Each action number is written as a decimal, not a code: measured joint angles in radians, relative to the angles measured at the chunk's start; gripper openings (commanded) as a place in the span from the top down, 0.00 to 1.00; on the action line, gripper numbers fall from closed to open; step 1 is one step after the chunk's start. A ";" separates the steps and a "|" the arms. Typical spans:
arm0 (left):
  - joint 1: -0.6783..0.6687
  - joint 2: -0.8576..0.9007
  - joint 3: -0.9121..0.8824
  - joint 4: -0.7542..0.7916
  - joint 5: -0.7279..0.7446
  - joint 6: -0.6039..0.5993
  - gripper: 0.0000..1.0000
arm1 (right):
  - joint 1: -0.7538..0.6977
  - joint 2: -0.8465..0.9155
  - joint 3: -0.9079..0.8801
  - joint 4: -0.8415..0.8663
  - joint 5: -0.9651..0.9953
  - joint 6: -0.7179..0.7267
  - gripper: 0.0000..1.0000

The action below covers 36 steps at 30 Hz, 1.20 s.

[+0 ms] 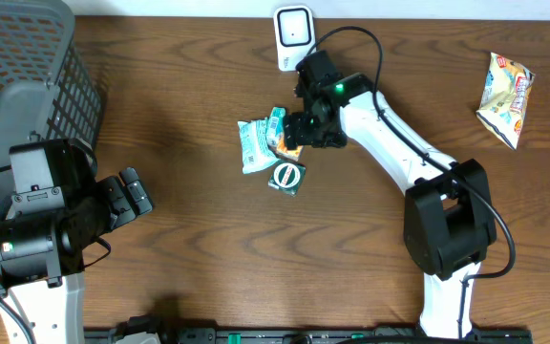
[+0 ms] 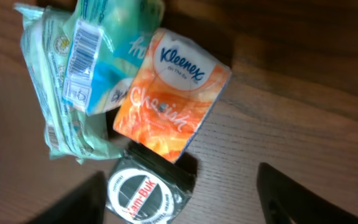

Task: Scan the item barcode
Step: 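Lower the right gripper toward the green wet-wipe pack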

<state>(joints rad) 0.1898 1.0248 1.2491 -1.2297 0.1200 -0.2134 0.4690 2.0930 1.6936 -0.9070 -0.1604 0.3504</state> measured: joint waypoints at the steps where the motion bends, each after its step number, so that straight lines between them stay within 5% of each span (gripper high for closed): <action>1: 0.000 0.000 0.000 0.000 0.000 0.000 0.02 | 0.000 0.000 0.000 0.001 0.001 0.005 0.42; 5: 0.000 0.000 0.000 0.000 0.000 0.000 0.03 | 0.001 0.000 0.000 0.003 0.000 0.013 0.46; 27: 0.000 0.000 0.000 0.000 0.000 0.000 0.02 | 0.024 0.000 0.000 0.006 -0.002 0.005 0.28; 36: 0.000 0.000 0.000 0.000 0.000 0.000 0.02 | 0.055 0.000 0.000 0.038 -0.003 -0.015 0.33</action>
<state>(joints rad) 0.1898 1.0248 1.2491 -1.2297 0.1200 -0.2138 0.5240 2.0930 1.6932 -0.8692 -0.1635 0.3355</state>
